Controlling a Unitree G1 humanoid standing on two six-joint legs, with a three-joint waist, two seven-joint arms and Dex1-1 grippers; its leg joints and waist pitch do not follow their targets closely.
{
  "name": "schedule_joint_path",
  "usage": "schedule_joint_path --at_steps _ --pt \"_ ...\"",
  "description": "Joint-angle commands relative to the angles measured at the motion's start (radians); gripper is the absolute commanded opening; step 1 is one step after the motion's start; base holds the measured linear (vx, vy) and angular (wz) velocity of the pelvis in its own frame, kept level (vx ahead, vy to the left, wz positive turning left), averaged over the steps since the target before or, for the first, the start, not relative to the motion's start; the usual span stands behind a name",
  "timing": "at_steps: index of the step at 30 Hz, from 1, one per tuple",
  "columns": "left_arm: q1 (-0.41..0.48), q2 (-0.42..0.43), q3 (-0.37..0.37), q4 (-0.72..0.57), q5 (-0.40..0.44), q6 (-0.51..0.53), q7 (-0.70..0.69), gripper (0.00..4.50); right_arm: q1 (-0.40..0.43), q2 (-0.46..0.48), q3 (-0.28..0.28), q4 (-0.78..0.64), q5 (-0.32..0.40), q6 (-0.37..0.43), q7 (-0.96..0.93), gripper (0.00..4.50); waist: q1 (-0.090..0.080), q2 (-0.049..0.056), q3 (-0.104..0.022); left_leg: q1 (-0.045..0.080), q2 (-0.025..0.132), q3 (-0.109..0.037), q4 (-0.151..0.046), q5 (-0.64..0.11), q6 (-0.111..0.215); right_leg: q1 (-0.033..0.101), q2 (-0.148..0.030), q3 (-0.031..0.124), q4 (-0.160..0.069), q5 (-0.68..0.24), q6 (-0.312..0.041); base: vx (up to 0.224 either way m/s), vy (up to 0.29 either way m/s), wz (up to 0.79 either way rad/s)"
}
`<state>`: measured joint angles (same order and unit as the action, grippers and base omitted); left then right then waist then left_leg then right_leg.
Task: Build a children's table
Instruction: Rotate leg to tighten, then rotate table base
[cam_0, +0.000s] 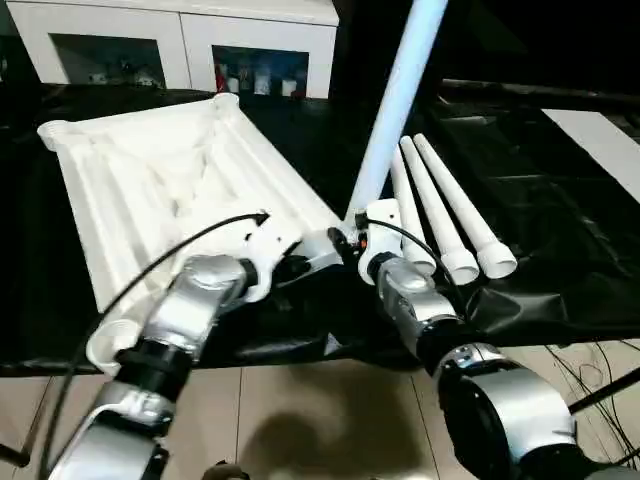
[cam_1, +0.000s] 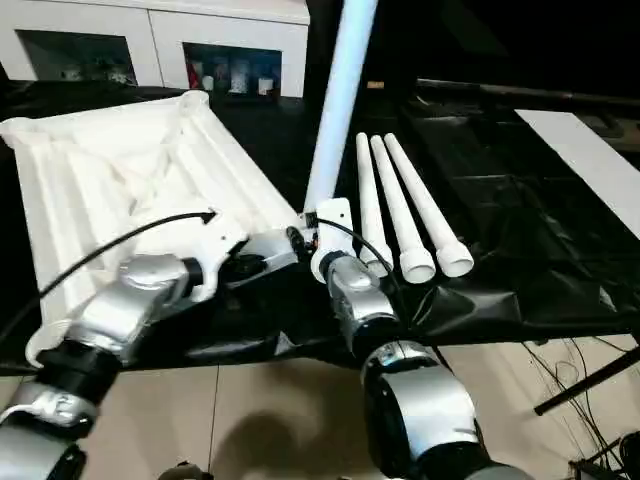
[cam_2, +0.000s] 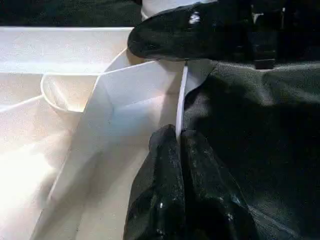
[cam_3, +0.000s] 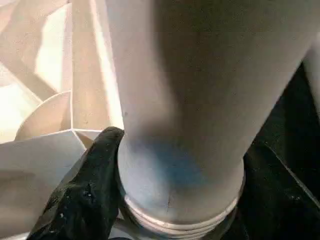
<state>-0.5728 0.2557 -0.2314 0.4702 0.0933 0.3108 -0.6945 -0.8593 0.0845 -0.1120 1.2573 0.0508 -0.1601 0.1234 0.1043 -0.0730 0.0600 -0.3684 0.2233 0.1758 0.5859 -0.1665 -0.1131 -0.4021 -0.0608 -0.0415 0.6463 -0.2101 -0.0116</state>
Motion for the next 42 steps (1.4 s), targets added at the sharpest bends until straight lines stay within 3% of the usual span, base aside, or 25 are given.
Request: schedule_joint_path --at_steps 1,4,5,7,8,10,11,14,15,16,18,19,21,23,26,27,28,30,31,33,34,35,37,39,42 --pt "-0.009 -0.018 0.025 0.055 0.009 -0.022 0.121 0.0 0.003 0.048 0.004 0.001 0.031 -0.028 0.073 3.25 -0.008 0.006 -0.068 0.012 0.007 0.006 -0.066 -0.198 -0.005 0.039 -0.066 0.041 -0.08 -0.14 -0.145 0.0 0.0 0.0" --pt "-0.005 -0.019 0.019 0.041 -0.006 -0.028 0.091 0.0 0.005 0.04 0.014 -0.01 0.024 -0.055 0.1 3.45 -0.012 0.008 -0.068 0.006 0.007 0.004 -0.068 -0.204 -0.003 0.042 -0.066 0.04 -0.078 -0.139 -0.144 0.0 0.0 0.0" --pt "-0.007 -0.019 0.015 0.042 -0.008 -0.038 0.082 0.0 0.002 0.036 0.009 -0.012 0.024 -0.058 0.107 3.74 -0.021 0.009 -0.07 0.006 0.006 0.002 -0.068 -0.202 -0.005 0.043 -0.065 0.038 -0.079 -0.144 -0.145 0.0 0.0 0.0" --pt "-0.012 -0.019 0.016 0.044 -0.012 -0.042 0.077 0.0 -0.003 0.028 0.012 -0.015 0.015 -0.056 0.113 3.81 -0.026 0.012 -0.071 0.005 0.005 0.002 -0.066 -0.184 -0.001 0.045 -0.064 0.038 -0.077 -0.122 -0.154 0.0 0.0 0.0" --pt "-0.019 -0.019 0.017 0.049 -0.017 -0.054 0.064 0.0 -0.006 0.019 0.018 -0.023 0.007 -0.059 0.129 3.85 -0.027 0.019 -0.072 0.009 0.005 0.003 -0.065 -0.179 0.002 0.042 -0.063 0.039 -0.076 -0.098 -0.166 0.0 0.0 0.0" --pt "-0.025 -0.018 0.019 0.056 -0.021 -0.067 0.056 0.0 -0.006 0.008 0.027 -0.038 0.002 -0.061 0.148 3.85 -0.027 0.017 -0.073 0.007 0.005 0.004 -0.063 -0.163 0.009 0.046 -0.061 0.039 -0.072 -0.051 -0.182 0.0 0.0 0.0" --pt "-0.039 -0.02 0.024 0.083 -0.016 -0.111 0.054 0.0 0.003 -0.006 0.036 -0.067 0.0 -0.06 0.183 3.85 -0.026 0.022 -0.073 0.008 0.003 0.004 -0.062 -0.153 0.016 0.047 -0.059 0.039 -0.072 -0.027 -0.189 0.0 0.0 0.0" --pt "-0.081 -0.035 0.051 0.148 -0.026 -0.159 0.064 0.0 0.03 -0.031 0.062 -0.12 -0.017 -0.051 0.222 3.85 -0.022 0.021 -0.071 0.01 0.003 0.007 -0.061 -0.155 0.026 0.048 -0.06 0.04 -0.074 -0.02 -0.198 0.0 0.0 0.0" --pt "-0.09 -0.037 0.056 0.16 -0.032 -0.165 0.068 0.44 0.035 -0.035 0.068 -0.126 -0.022 -0.052 0.225 3.86 -0.021 0.021 -0.071 0.011 0.003 0.007 -0.061 -0.157 0.026 0.047 -0.06 0.041 -0.075 -0.026 -0.198 0.0 0.0 0.0" --pt "-0.098 -0.038 0.059 0.168 -0.033 -0.167 0.073 0.55 0.041 -0.038 0.071 -0.135 -0.023 -0.051 0.228 3.86 -0.019 0.019 -0.071 0.011 0.004 0.006 -0.063 -0.166 0.021 0.049 -0.062 0.041 -0.076 -0.044 -0.198 0.0 0.0 0.0" --pt "-0.136 -0.04 0.076 0.205 -0.036 -0.186 0.108 0.54 0.068 -0.051 0.083 -0.173 -0.031 -0.045 0.239 3.86 -0.015 0.025 -0.07 0.013 0.005 0.005 -0.063 -0.179 0.015 0.048 -0.063 0.041 -0.078 -0.058 -0.2 0.0 0.0 0.0" --pt "-0.147 -0.042 0.083 0.214 -0.036 -0.194 0.124 0.63 0.074 -0.054 0.086 -0.182 -0.035 -0.042 0.24 3.86 -0.017 0.022 -0.071 0.012 0.007 0.003 -0.065 -0.183 0.009 0.049 -0.064 0.04 -0.076 -0.053 -0.204 0.0 0.0 0.0" --pt "-0.179 -0.042 0.105 0.236 -0.021 -0.26 0.214 0.95 0.092 -0.058 0.087 -0.208 -0.036 -0.033 0.236 3.86 -0.017 0.027 -0.073 0.013 0.007 0.001 -0.064 -0.195 0.005 0.049 -0.063 0.039 -0.076 -0.046 -0.205 0.0 0.0 0.0" --pt "-0.216 -0.036 0.169 0.249 -0.042 -0.313 0.306 1.04 0.123 -0.06 0.099 -0.243 -0.043 -0.02 0.23 3.86 -0.019 0.027 -0.074 0.009 0.005 0.0 -0.062 -0.177 0.01 0.055 -0.062 0.039 -0.073 -0.01 -0.205 0.0 0.0 0.0" --pt "-0.222 -0.007 0.206 0.236 -0.052 -0.315 0.32 1.04 0.147 -0.057 0.12 -0.267 -0.058 -0.012 0.233 3.86 -0.021 0.027 -0.075 0.008 0.003 -0.001 -0.061 -0.151 0.016 0.056 -0.062 0.039 -0.068 0.024 -0.213 0.0 0.0 0.0" --pt "-0.221 0.004 0.215 0.228 -0.053 -0.306 0.316 1.04 0.154 -0.058 0.13 -0.276 -0.068 -0.01 0.234 3.86 -0.022 0.036 -0.073 0.01 0.004 0.0 -0.061 -0.156 0.013 0.053 -0.06 0.039 -0.07 0.03 -0.217 0.0 0.0 0.0" --pt "-0.221 0.004 0.215 0.228 -0.053 -0.306 0.316 1.04 0.154 -0.058 0.13 -0.276 -0.068 -0.01 0.234 3.86 -0.021 0.034 -0.075 0.012 0.003 0.0 -0.06 -0.153 0.013 0.054 -0.059 0.038 -0.067 0.038 -0.22 0.0 0.0 0.0" --pt "-0.165 0.083 0.226 0.096 -0.126 -0.187 0.093 1.04 0.184 -0.057 0.141 -0.335 -0.059 0.015 0.27 3.86 -0.018 0.038 -0.075 0.01 0.007 -0.001 -0.061 -0.137 0.013 0.054 -0.061 0.038 -0.06 0.069 -0.238 0.0 0.0 0.0" --pt "-0.165 0.083 0.226 0.096 -0.126 -0.187 0.093 1.04 0.184 -0.057 0.141 -0.335 -0.059 0.015 0.27 3.86 -0.017 0.039 -0.075 0.012 0.006 -0.001 -0.061 -0.133 0.012 0.055 -0.061 0.038 -0.059 0.077 -0.242 0.0 0.0 0.0" --pt "-0.077 0.196 0.174 -0.052 -0.206 -0.104 -0.182 1.04 0.224 -0.076 0.172 -0.42 -0.048 0.053 0.357 3.86 -0.016 0.038 -0.073 0.013 0.008 -0.001 -0.063 -0.142 0.012 0.052 -0.06 0.038 -0.059 0.073 -0.246 0.0 0.0 0.0" --pt "-0.077 0.196 0.174 -0.052 -0.206 -0.104 -0.182 1.04 0.224 -0.076 0.172 -0.42 -0.048 0.053 0.357 3.86 -0.017 0.039 -0.073 0.012 0.009 -0.002 -0.064 -0.144 0.011 0.053 -0.061 0.038 -0.058 0.07 -0.244 0.0 0.0 0.0" --pt "-0.033 0.249 0.148 -0.127 -0.261 -0.045 -0.288 1.04 0.253 -0.095 0.191 -0.482 -0.032 0.083 0.42 3.86 -0.019 0.039 -0.071 0.019 0.008 0.005 -0.064 -0.157 0.007 0.045 -0.055 0.039 -0.062 0.07 -0.244 0.0 0.0 0.0" --pt "0.011 0.301 0.114 -0.2 -0.318 0.014 -0.384 1.04 0.283 -0.122 0.212 -0.552 -0.018 0.119 0.486 3.86 -0.011 0.042 -0.071 0.018 0.01 0.001 -0.065 -0.155 0.007 0.051 -0.059 0.039 -0.057 0.075 -0.243 0.0 0.0 0.0" --pt "0.041 0.334 0.079 -0.25 -0.346 0.057 -0.438 1.04 0.305 -0.152 0.225 -0.611 -0.002 0.151 0.543 3.86 -0.015 0.045 -0.065 0.022 0.009 0.005 -0.069 -0.198 -0.002 0.042 -0.054 0.04 -0.065 0.025 -0.236 0.0 0.0 0.0" --pt "0.069 0.349 0.005 -0.293 -0.318 0.117 -0.488 1.04 0.35 -0.254 0.251 -0.754 0.032 0.24 0.685 3.86 -0.007 0.046 -0.056 0.026 0.011 0.004 -0.075 -0.259 -0.012 0.044 -0.052 0.041 -0.076 -0.07 -0.208 0.0 0.0 0.0"
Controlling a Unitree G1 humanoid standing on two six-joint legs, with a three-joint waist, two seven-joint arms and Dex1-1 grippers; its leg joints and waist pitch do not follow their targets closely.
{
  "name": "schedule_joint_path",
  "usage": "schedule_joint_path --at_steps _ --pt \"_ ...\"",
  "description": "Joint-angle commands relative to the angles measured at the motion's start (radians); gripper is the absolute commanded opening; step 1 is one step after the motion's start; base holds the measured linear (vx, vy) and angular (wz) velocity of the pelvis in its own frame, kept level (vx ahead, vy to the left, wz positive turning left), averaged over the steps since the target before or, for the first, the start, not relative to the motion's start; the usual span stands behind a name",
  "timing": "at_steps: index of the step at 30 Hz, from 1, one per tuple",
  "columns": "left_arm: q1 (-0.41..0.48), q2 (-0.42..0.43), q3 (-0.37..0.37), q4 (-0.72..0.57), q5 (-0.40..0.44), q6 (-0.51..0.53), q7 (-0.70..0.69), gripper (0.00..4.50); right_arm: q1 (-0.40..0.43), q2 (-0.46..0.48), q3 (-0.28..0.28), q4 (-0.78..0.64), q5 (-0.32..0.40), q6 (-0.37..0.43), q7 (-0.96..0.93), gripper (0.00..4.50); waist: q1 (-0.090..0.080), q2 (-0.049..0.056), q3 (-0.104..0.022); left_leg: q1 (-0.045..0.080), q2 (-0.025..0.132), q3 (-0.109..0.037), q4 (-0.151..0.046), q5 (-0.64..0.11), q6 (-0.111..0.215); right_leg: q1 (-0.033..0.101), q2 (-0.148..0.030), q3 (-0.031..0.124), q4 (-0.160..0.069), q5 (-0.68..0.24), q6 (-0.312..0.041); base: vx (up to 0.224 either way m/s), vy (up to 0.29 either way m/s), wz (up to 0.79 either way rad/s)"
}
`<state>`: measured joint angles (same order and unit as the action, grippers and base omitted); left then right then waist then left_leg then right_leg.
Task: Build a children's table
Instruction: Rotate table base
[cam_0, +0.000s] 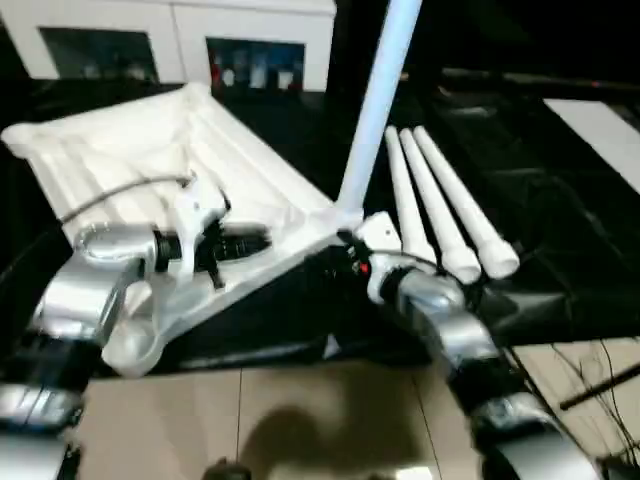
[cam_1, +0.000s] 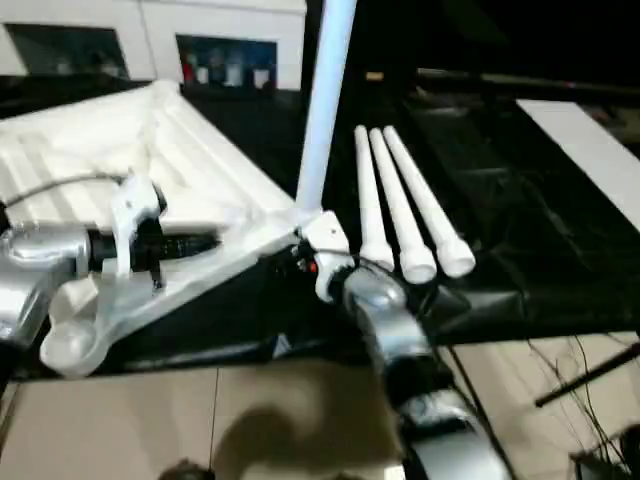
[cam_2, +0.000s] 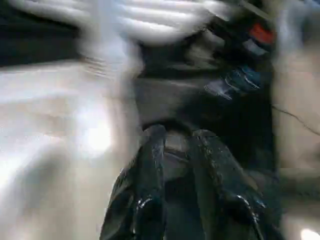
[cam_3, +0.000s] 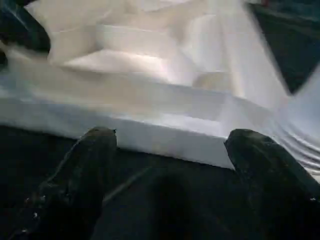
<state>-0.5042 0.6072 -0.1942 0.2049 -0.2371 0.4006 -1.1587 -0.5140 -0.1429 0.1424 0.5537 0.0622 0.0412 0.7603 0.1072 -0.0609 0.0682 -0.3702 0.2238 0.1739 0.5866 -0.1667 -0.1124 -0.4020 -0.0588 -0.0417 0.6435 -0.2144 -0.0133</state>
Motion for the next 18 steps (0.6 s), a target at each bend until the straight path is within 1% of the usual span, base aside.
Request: schedule_joint_path --at_steps 1,2,3,4,5,6,7,8,10,11,12,13,15,16,17,18 --pt "0.0 -0.007 -0.044 -0.022 0.034 0.026 -0.029 1.04 0.016 -0.055 0.006 -0.084 0.025 0.061 0.087 3.86 -0.007 0.033 -0.065 0.029 0.01 0.007 -0.075 -0.265 -0.014 0.043 -0.057 0.043 -0.076 -0.083 -0.202 0.0 0.0 0.0" --pt "-0.004 -0.013 -0.053 -0.01 0.054 0.024 -0.028 1.04 0.024 -0.08 0.016 -0.109 0.025 0.071 0.118 3.86 -0.006 0.028 -0.064 0.022 0.007 0.005 -0.076 -0.27 -0.019 0.048 -0.06 0.045 -0.083 -0.145 -0.183 0.0 0.0 0.0" --pt "-0.012 -0.02 -0.07 0.017 0.097 0.012 -0.018 1.04 0.033 -0.111 0.024 -0.141 0.026 0.096 0.152 3.86 -0.008 0.03 -0.064 0.02 0.006 0.004 -0.076 -0.273 -0.024 0.048 -0.061 0.046 -0.088 -0.175 -0.17 0.0 0.0 0.0" --pt "-0.015 -0.021 -0.083 0.032 0.123 0.007 -0.016 1.04 0.037 -0.129 0.027 -0.161 0.028 0.108 0.172 3.86 -0.009 0.029 -0.062 0.02 0.006 0.003 -0.077 -0.275 -0.023 0.048 -0.06 0.046 -0.091 -0.192 -0.164 0.0 0.0 0.0" --pt "-0.018 -0.021 -0.096 0.046 0.146 0.005 -0.017 1.04 0.042 -0.144 0.029 -0.178 0.028 0.115 0.187 3.86 -0.008 0.034 -0.064 0.021 0.006 0.001 -0.076 -0.275 -0.024 0.049 -0.061 0.046 -0.091 -0.199 -0.159 0.0 0.0 0.0" --pt "-0.019 -0.021 -0.1 0.052 0.155 0.003 -0.015 1.04 0.042 -0.146 0.028 -0.179 0.029 0.117 0.188 3.86 -0.011 0.029 -0.065 0.021 0.005 0.001 -0.074 -0.266 -0.02 0.048 -0.062 0.046 -0.091 -0.203 -0.156 0.0 0.0 0.0" --pt "-0.031 -0.019 -0.123 0.086 0.198 0.0 0.019 1.04 0.045 -0.163 0.024 -0.2 0.031 0.131 0.196 3.86 -0.015 0.031 -0.068 0.018 0.004 0.0 -0.074 -0.251 -0.021 0.05 -0.061 0.045 -0.091 -0.194 -0.16 0.0 0.0 0.0" --pt "-0.041 -0.021 -0.13 0.106 0.215 0.006 0.052 1.04 0.048 -0.17 0.023 -0.214 0.031 0.141 0.199 3.86 -0.017 0.03 -0.07 0.015 0.004 -0.001 -0.071 -0.228 -0.021 0.052 -0.06 0.044 -0.086 -0.161 -0.166 0.0 0.0 0.0" --pt "-0.064 -0.025 -0.137 0.143 0.233 0.009 0.115 1.04 0.058 -0.182 0.027 -0.244 0.038 0.167 0.205 3.86 -0.021 0.033 -0.072 0.014 0.002 -0.002 -0.069 -0.211 -0.019 0.053 -0.055 0.042 -0.081 -0.112 -0.179 0.0 0.0 0.0" --pt "-0.093 -0.036 -0.137 0.183 0.248 0.02 0.179 1.04 0.072 -0.197 0.035 -0.289 0.051 0.204 0.216 3.86 -0.018 0.035 -0.073 0.018 0.001 -0.001 -0.066 -0.206 -0.014 0.053 -0.052 0.042 -0.08 -0.083 -0.185 0.0 0.0 0.0" --pt "-0.104 -0.04 -0.135 0.198 0.252 0.024 0.199 1.04 0.077 -0.202 0.039 -0.306 0.056 0.218 0.218 3.86 -0.018 0.033 -0.072 0.014 0.001 0.0 -0.066 -0.194 -0.007 0.055 -0.053 0.042 -0.078 -0.058 -0.196 0.0 0.0 0.0" --pt "-0.112 -0.046 -0.132 0.21 0.256 0.026 0.215 1.04 0.081 -0.205 0.041 -0.315 0.057 0.225 0.22 3.86 -0.016 0.034 -0.073 0.015 0.002 -0.002 -0.065 -0.195 -0.008 0.055 -0.055 0.041 -0.077 -0.056 -0.198 0.0 0.0 0.0" --pt "-0.142 -0.075 -0.11 0.264 0.284 0.021 0.274 1.04 0.093 -0.211 0.048 -0.346 0.058 0.248 0.225 3.86 -0.016 0.035 -0.073 0.015 0.002 -0.002 -0.065 -0.198 -0.007 0.055 -0.055 0.04 -0.079 -0.06 -0.2 0.0 0.0 0.0" --pt "-0.154 -0.087 -0.103 0.289 0.296 0.013 0.3 1.04 0.096 -0.212 0.05 -0.352 0.057 0.253 0.226 3.86 -0.014 0.039 -0.075 0.017 0.002 -0.003 -0.063 -0.203 -0.01 0.054 -0.057 0.039 -0.078 -0.065 -0.202 0.0 0.0 0.0" --pt "-0.164 -0.097 -0.097 0.309 0.307 0.005 0.318 1.04 0.098 -0.211 0.05 -0.357 0.056 0.257 0.226 3.86 -0.016 0.035 -0.074 0.015 0.0 -0.002 -0.062 -0.205 -0.009 0.055 -0.056 0.04 -0.081 -0.066 -0.202 0.0 0.0 0.0" --pt "-0.176 -0.108 -0.094 0.334 0.316 -0.008 0.343 1.04 0.099 -0.209 0.05 -0.358 0.054 0.258 0.225 3.86 -0.014 0.036 -0.075 0.015 0.001 -0.003 -0.062 -0.204 -0.01 0.057 -0.057 0.04 -0.079 -0.063 -0.203 0.0 0.0 0.0"
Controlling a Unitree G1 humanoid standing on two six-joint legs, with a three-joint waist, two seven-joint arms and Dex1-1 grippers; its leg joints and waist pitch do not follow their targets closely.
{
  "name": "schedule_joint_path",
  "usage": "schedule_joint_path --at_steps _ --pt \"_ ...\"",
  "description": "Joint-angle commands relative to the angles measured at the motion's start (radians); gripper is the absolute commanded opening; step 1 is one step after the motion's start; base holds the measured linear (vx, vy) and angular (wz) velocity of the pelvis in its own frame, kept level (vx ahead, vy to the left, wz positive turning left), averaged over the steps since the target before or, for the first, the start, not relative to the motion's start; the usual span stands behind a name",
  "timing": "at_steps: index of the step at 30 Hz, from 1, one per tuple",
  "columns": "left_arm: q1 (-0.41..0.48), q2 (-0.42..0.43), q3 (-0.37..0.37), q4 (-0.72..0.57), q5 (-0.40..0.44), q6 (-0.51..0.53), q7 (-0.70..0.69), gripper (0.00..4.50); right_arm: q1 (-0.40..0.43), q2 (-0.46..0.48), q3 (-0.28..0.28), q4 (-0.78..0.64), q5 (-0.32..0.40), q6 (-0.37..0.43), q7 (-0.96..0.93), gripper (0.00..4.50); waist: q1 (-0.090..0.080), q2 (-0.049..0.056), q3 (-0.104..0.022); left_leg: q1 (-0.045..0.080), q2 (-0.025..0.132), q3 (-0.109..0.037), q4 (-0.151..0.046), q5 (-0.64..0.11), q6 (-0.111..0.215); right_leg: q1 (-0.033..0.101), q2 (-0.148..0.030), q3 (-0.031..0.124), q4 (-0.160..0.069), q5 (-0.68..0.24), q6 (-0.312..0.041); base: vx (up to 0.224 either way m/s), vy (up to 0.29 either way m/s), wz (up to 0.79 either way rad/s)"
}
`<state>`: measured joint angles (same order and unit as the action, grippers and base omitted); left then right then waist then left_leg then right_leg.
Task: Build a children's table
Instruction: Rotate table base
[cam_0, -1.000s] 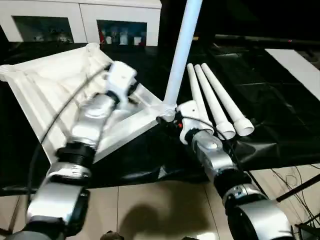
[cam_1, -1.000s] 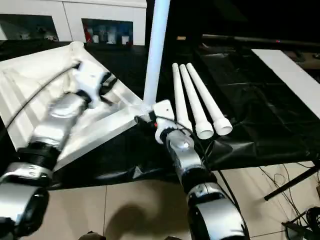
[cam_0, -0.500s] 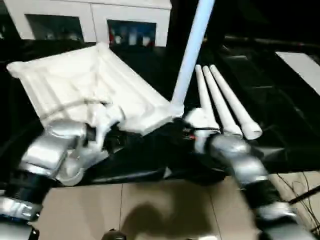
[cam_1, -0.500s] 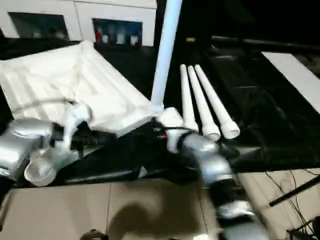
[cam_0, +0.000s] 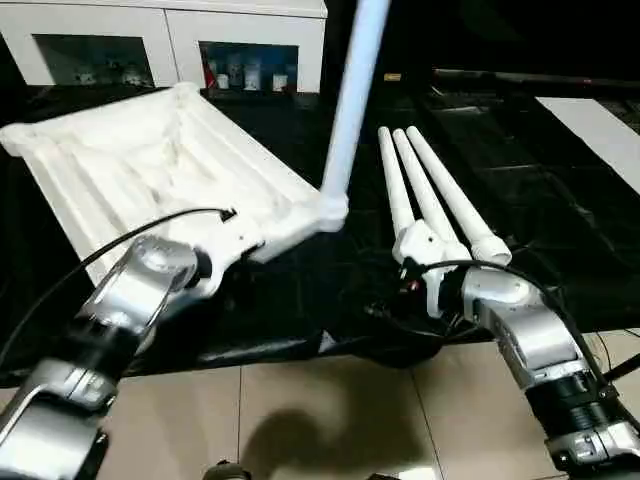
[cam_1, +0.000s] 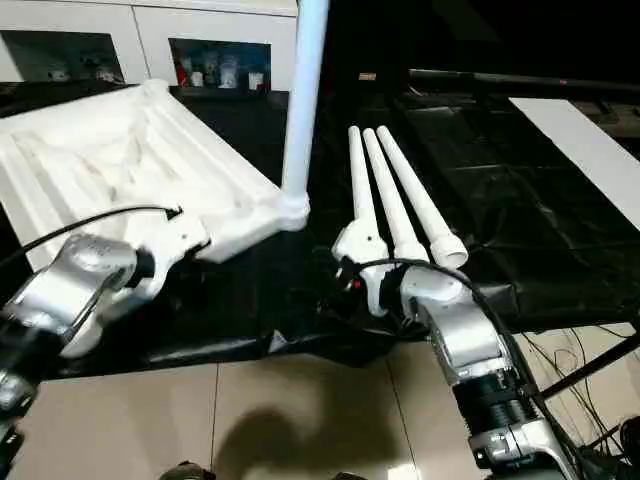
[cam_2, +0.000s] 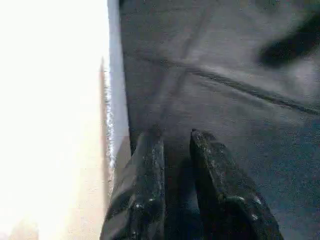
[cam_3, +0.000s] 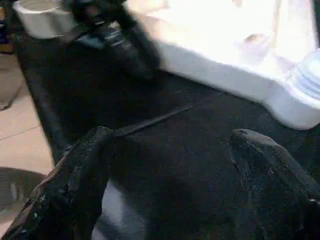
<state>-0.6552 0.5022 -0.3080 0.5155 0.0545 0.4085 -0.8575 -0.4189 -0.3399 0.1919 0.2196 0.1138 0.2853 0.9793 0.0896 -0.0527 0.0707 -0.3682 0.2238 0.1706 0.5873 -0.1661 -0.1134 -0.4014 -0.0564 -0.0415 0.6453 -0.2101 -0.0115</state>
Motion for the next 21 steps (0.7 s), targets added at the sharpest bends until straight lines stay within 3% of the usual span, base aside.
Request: schedule_joint_path --at_steps 1,7,8,9,10,12,14,16,19,20,21 --pt "-0.033 -0.012 0.022 0.041 0.031 -0.025 0.06 1.04 0.004 -0.011 0.001 -0.025 0.001 0.015 0.005 3.86 0.004 0.026 -0.079 0.012 0.001 0.0 -0.062 -0.199 -0.008 0.057 -0.06 0.04 -0.08 -0.061 -0.205 0.0 0.0 0.0" --pt "-0.119 -0.102 0.025 0.194 0.036 -0.142 0.223 1.04 0.006 -0.009 0.003 -0.037 -0.013 0.035 -0.03 3.86 0.011 0.029 -0.082 0.011 0.0 -0.001 -0.058 -0.18 -0.001 0.06 -0.061 0.039 -0.078 -0.004 -0.215 0.0 0.0 0.0" --pt "-0.135 -0.129 0.047 0.214 0.03 -0.2 0.273 1.04 0.009 -0.012 0.006 -0.05 -0.006 0.046 -0.033 3.86 0.012 0.03 -0.082 0.009 -0.001 -0.002 -0.057 -0.178 -0.001 0.063 -0.06 0.039 -0.077 0.01 -0.218 0.0 0.0 0.0" --pt "-0.137 -0.141 0.066 0.209 0.016 -0.216 0.284 1.04 0.012 -0.012 0.007 -0.056 -0.003 0.05 -0.034 3.86 0.013 0.028 -0.083 0.009 -0.001 -0.002 -0.056 -0.173 0.001 0.064 -0.061 0.039 -0.077 0.02 -0.219 0.0 0.0 0.0" --pt "-0.135 -0.147 0.086 0.19 -0.003 -0.208 0.286 1.04 0.014 -0.012 0.007 -0.061 -0.002 0.052 -0.037 3.86 0.014 0.036 -0.084 0.009 0.0 -0.004 -0.056 -0.17 0.0 0.065 -0.062 0.038 -0.073 0.039 -0.224 0.0 0.0 0.0" --pt "-0.12 -0.156 0.173 0.109 -0.057 -0.197 0.309 1.04 0.024 -0.003 0.005 -0.07 -0.003 0.057 -0.054 3.86 0.014 0.036 -0.084 0.007 -0.001 -0.003 -0.054 -0.165 0.001 0.067 -0.061 0.038 -0.068 0.071 -0.239 0.0 0.0 0.0" --pt "-0.119 -0.156 0.205 0.088 -0.068 -0.191 0.33 1.04 0.028 0.001 0.005 -0.073 -0.003 0.06 -0.06 3.86 0.011 0.034 -0.083 0.007 -0.001 -0.002 -0.054 -0.172 0.005 0.066 -0.061 0.037 -0.07 0.064 -0.244 0.0 0.0 0.0" --pt "-0.118 -0.119 0.257 0.045 -0.079 -0.178 0.364 1.04 0.028 0.022 0.001 -0.059 -0.016 0.058 -0.103 3.86 0.008 0.03 -0.082 0.007 -0.002 -0.002 -0.055 -0.174 0.01 0.066 -0.06 0.036 -0.073 0.024 -0.234 0.0 0.0 0.0" --pt "-0.113 -0.051 0.292 0.02 -0.072 -0.159 0.391 1.04 0.022 0.047 0.005 -0.038 -0.026 0.061 -0.14 3.86 -0.002 0.039 -0.079 0.007 -0.002 -0.004 -0.058 -0.195 -0.003 0.06 -0.06 0.036 -0.077 -0.067 -0.207 0.0 0.0 0.0" --pt "-0.09 0.027 0.298 -0.01 -0.048 -0.089 0.369 1.04 0.019 0.065 0.015 -0.036 -0.017 0.066 -0.136 3.86 -0.003 0.035 -0.078 0.011 0.001 -0.005 -0.06 -0.206 -0.009 0.057 -0.06 0.036 -0.075 -0.094 -0.198 0.0 0.0 0.0" --pt "-0.073 0.057 0.297 -0.028 -0.036 -0.059 0.352 1.04 0.019 0.07 0.021 -0.041 -0.01 0.068 -0.129 3.86 -0.006 0.038 -0.076 0.01 0.0 -0.004 -0.061 -0.211 -0.008 0.054 -0.058 0.036 -0.078 -0.108 -0.192 0.0 0.0 0.0"
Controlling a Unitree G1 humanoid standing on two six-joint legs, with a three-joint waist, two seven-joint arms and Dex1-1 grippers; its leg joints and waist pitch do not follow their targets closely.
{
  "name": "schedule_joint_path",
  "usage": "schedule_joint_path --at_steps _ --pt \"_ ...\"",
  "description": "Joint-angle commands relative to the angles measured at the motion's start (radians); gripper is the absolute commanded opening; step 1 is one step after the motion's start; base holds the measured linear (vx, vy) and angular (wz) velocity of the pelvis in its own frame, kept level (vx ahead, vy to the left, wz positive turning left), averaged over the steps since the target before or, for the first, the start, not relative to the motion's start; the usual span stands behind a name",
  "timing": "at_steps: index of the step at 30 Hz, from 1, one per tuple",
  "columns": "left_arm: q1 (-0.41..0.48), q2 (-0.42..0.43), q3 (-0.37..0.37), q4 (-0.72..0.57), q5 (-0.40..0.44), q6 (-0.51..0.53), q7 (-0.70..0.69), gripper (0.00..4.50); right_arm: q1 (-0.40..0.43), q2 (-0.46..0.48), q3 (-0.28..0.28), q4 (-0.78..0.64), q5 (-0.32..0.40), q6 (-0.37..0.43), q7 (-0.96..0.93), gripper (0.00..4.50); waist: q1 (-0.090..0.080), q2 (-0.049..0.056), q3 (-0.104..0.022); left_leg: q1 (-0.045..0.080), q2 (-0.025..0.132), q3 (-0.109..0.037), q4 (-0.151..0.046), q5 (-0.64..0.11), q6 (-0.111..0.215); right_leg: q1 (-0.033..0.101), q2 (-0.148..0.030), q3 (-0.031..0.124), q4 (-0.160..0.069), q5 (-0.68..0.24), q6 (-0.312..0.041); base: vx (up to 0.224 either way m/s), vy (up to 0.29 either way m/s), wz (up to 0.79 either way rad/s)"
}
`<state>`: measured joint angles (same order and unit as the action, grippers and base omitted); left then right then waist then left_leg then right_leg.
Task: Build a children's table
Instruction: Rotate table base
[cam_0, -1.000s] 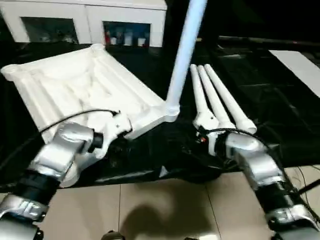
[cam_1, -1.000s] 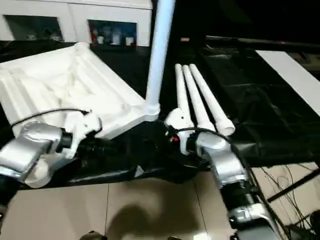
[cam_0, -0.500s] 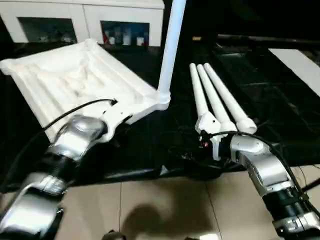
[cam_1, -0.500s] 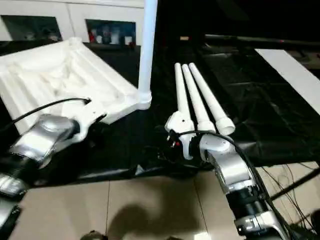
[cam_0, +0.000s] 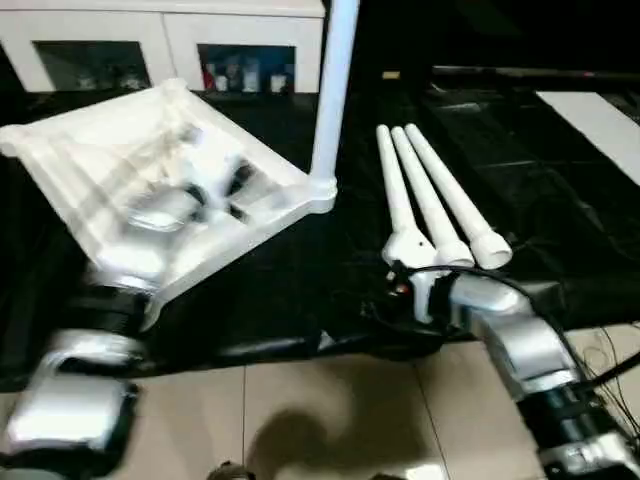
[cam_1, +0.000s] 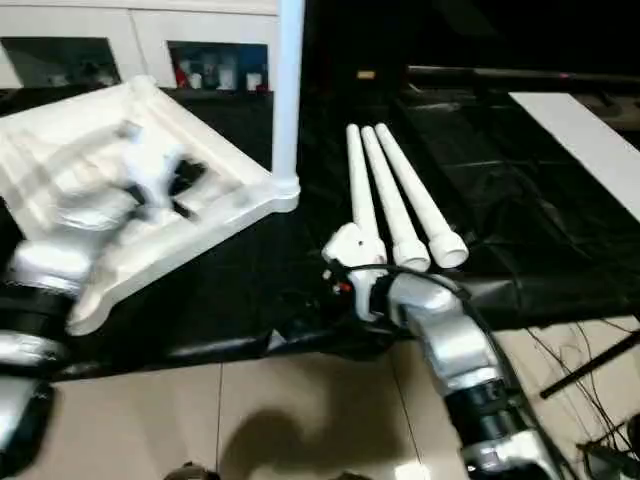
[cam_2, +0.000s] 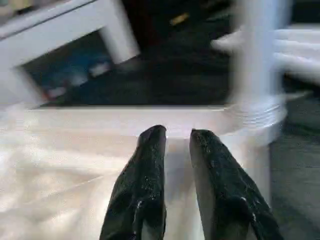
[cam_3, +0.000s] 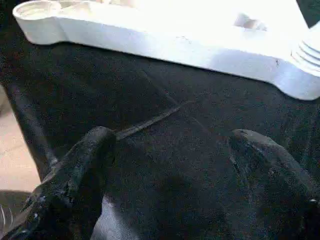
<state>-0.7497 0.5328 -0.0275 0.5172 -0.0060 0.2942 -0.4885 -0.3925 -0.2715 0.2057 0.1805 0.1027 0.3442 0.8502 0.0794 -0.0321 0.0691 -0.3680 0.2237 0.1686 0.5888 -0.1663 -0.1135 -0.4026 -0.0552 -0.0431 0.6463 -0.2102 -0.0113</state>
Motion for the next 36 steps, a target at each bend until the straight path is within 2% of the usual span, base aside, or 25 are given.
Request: schedule_joint_path --at_steps 1,2,3,4,5,6,7,8,9,10,11,12,13,14,15,16,18,21,24,28,31,33,34,35,36 --pt "0.047 0.067 0.015 -0.054 0.046 0.088 -0.033 1.04 -0.008 0.009 0.014 -0.007 0.009 0.009 0.01 3.86 0.004 0.016 -0.074 0.012 0.002 -0.002 -0.063 -0.209 -0.009 0.053 -0.06 0.039 -0.08 -0.119 -0.187 0.0 0.0 0.0" --pt "0.056 0.08 0.015 -0.063 0.053 0.103 -0.037 1.04 -0.009 0.011 0.016 -0.008 0.011 0.009 0.012 3.86 0.002 0.018 -0.073 0.013 0.005 -0.003 -0.064 -0.211 -0.012 0.052 -0.062 0.039 -0.078 -0.119 -0.188 0.0 0.0 0.0" --pt "0.091 0.127 0.019 -0.1 0.075 0.154 -0.054 1.04 -0.012 0.018 0.026 -0.013 0.017 0.008 0.02 3.86 0.004 0.012 -0.072 0.015 0.006 0.0 -0.064 -0.207 -0.01 0.048 -0.061 0.04 -0.078 -0.118 -0.188 0.0 0.0 0.0" --pt "0.116 0.163 0.025 -0.125 0.092 0.181 -0.063 1.04 -0.016 0.023 0.032 -0.008 0.016 0.006 0.023 3.86 0.001 0.018 -0.072 0.012 0.008 -0.002 -0.067 -0.2 -0.013 0.048 -0.061 0.039 -0.072 -0.107 -0.189 0.0 0.0 0.0" --pt "0.145 0.21 0.035 -0.155 0.116 0.212 -0.068 1.04 -0.024 0.029 0.038 0.002 0.014 0.001 0.022 3.86 0.003 0.012 -0.072 0.016 0.006 0.002 -0.066 -0.2 -0.011 0.043 -0.058 0.04 -0.077 -0.099 -0.191 0.0 0.0 0.0" --pt "0.151 0.219 0.037 -0.162 0.12 0.219 -0.067 1.04 -0.025 0.031 0.039 0.005 0.013 0.001 0.02 3.86 0.005 0.016 -0.074 0.015 0.007 0.0 -0.065 -0.192 -0.011 0.045 -0.062 0.041 -0.073 -0.086 -0.195 0.0 0.0 0.0" --pt "0.164 0.24 0.043 -0.174 0.133 0.232 -0.061 1.04 -0.031 0.036 0.04 0.016 0.009 -0.002 0.012 3.86 0.009 0.023 -0.074 0.019 0.007 0.002 -0.065 -0.191 -0.012 0.039 -0.059 0.041 -0.073 -0.064 -0.2 0.0 0.0 0.0" --pt "0.189 0.288 0.055 -0.186 0.161 0.256 -0.047 1.04 -0.047 0.053 0.039 0.053 -0.004 -0.014 -0.015 3.86 0.01 0.017 -0.073 0.016 0.007 0.002 -0.067 -0.197 -0.013 0.041 -0.06 0.04 -0.071 -0.061 -0.204 0.0 0.0 0.0" --pt "0.191 0.291 0.055 -0.187 0.162 0.258 -0.046 1.04 -0.048 0.054 0.039 0.055 -0.005 -0.015 -0.017 3.86 0.012 0.016 -0.073 0.017 0.007 0.001 -0.068 -0.203 -0.015 0.041 -0.061 0.039 -0.073 -0.07 -0.204 0.0 0.0 0.0" --pt "0.222 0.343 0.052 -0.204 0.18 0.284 -0.04 1.04 -0.067 0.075 0.036 0.103 -0.023 -0.032 -0.059 3.86 0.014 0.016 -0.071 0.019 0.006 0.001 -0.069 -0.216 -0.02 0.038 -0.062 0.039 -0.074 -0.09 -0.202 0.0 0.0 0.0" --pt "0.23 0.353 0.05 -0.21 0.184 0.29 -0.041 1.04 -0.071 0.08 0.035 0.114 -0.027 -0.037 -0.068 3.86 0.01 0.017 -0.068 0.015 0.005 -0.001 -0.074 -0.234 -0.03 0.04 -0.063 0.039 -0.076 -0.121 -0.196 0.0 0.0 0.0" --pt "0.256 0.382 0.043 -0.228 0.191 0.314 -0.049 1.04 -0.085 0.096 0.03 0.149 -0.039 -0.047 -0.101 3.86 0.01 0.012 -0.066 0.02 0.006 0.0 -0.074 -0.254 -0.035 0.035 -0.063 0.041 -0.08 -0.143 -0.192 0.0 0.0 0.0" --pt "0.292 0.412 0.034 -0.251 0.198 0.344 -0.067 1.04 -0.102 0.116 0.02 0.191 -0.051 -0.059 -0.143 3.86 0.011 0.008 -0.068 0.019 0.007 -0.001 -0.074 -0.254 -0.038 0.037 -0.067 0.041 -0.078 -0.147 -0.193 0.0 0.0 0.0" --pt "0.3 0.418 0.032 -0.256 0.198 0.35 -0.071 1.04 -0.105 0.12 0.017 0.2 -0.053 -0.062 -0.151 3.86 0.005 0.009 -0.063 0.015 0.004 -0.002 -0.079 -0.27 -0.04 0.037 -0.064 0.041 -0.081 -0.189 -0.184 0.0 0.0 0.0" --pt "0.321 0.429 0.027 -0.275 0.202 0.372 -0.084 1.04 -0.112 0.128 0.013 0.216 -0.054 -0.065 -0.168 3.86 0.01 0.01 -0.066 0.022 0.006 -0.002 -0.076 -0.277 -0.042 0.032 -0.068 0.042 -0.083 -0.197 -0.182 0.0 0.0 0.0" --pt "0.35 0.437 0.021 -0.306 0.206 0.402 -0.103 1.04 -0.121 0.137 0.009 0.231 -0.053 -0.065 -0.184 3.86 0.007 0.004 -0.067 0.019 0.008 -0.002 -0.077 -0.268 -0.041 0.035 -0.069 0.044 -0.079 -0.185 -0.184 0.0 0.0 0.0" --pt "0.367 0.389 0.032 -0.311 0.171 0.398 -0.105 1.04 -0.131 0.153 0.002 0.25 -0.045 -0.068 -0.198 3.86 0.012 0.002 -0.067 0.022 0.006 0.002 -0.076 -0.253 -0.035 0.031 -0.066 0.045 -0.081 -0.165 -0.187 0.0 0.0 0.0" --pt "0.372 0.339 0.02 -0.303 0.163 0.376 -0.092 1.04 -0.147 0.162 0.004 0.286 -0.05 -0.09 -0.213 3.86 0.02 0.002 -0.069 0.02 0.006 0.002 -0.076 -0.242 -0.042 0.034 -0.066 0.043 -0.078 -0.133 -0.19 0.0 0.0 0.0" --pt "0.367 0.305 -0.015 -0.323 0.143 0.407 -0.112 1.04 -0.16 0.17 0.002 0.309 -0.051 -0.111 -0.216 3.86 0.021 -0.001 -0.071 0.02 0.005 0.0 -0.077 -0.249 -0.051 0.035 -0.066 0.041 -0.075 -0.119 -0.187 0.0 0.0 0.0" --pt "0.374 0.284 -0.035 -0.374 0.12 0.46 -0.149 1.04 -0.159 0.171 0.01 0.291 -0.035 -0.124 -0.182 3.86 0.02 -0.006 -0.074 0.019 0.004 0.001 -0.074 -0.225 -0.042 0.04 -0.064 0.041 -0.071 -0.073 -0.191 0.0 0.0 0.0" --pt "0.377 0.246 -0.051 -0.393 0.091 0.478 -0.189 1.04 -0.146 0.158 0.019 0.255 -0.025 -0.125 -0.144 3.86 0.024 -0.002 -0.074 0.018 0.003 0.002 -0.072 -0.214 -0.039 0.042 -0.062 0.041 -0.07 -0.049 -0.2 0.0 0.0 0.0" --pt "0.374 0.214 -0.076 -0.384 0.087 0.465 -0.204 1.04 -0.138 0.149 0.02 0.235 -0.02 -0.128 -0.13 3.86 0.026 0.008 -0.074 0.02 0.003 0.002 -0.072 -0.222 -0.043 0.04 -0.062 0.041 -0.071 -0.05 -0.199 0.0 0.0 0.0" --pt "0.369 0.193 -0.095 -0.376 0.089 0.451 -0.206 1.04 -0.131 0.142 0.02 0.218 -0.015 -0.125 -0.119 3.86 0.028 0.002 -0.074 0.02 0.003 0.002 -0.073 -0.23 -0.044 0.041 -0.061 0.04 -0.071 -0.056 -0.196 0.0 0.0 0.0" --pt "0.356 0.162 -0.106 -0.363 0.081 0.441 -0.196 1.04 -0.124 0.132 0.024 0.199 -0.008 -0.123 -0.104 3.86 0.027 0.013 -0.073 0.021 0.003 0.001 -0.073 -0.248 -0.046 0.04 -0.061 0.041 -0.075 -0.064 -0.194 0.0 0.0 0.0" --pt "0.349 0.149 -0.11 -0.357 0.077 0.436 -0.194 1.04 -0.119 0.127 0.026 0.189 -0.006 -0.122 -0.097 3.86 0.031 0.009 -0.073 0.024 0.004 0.002 -0.072 -0.259 -0.045 0.041 -0.061 0.041 -0.078 -0.078 -0.19 0.0 0.0 0.0"
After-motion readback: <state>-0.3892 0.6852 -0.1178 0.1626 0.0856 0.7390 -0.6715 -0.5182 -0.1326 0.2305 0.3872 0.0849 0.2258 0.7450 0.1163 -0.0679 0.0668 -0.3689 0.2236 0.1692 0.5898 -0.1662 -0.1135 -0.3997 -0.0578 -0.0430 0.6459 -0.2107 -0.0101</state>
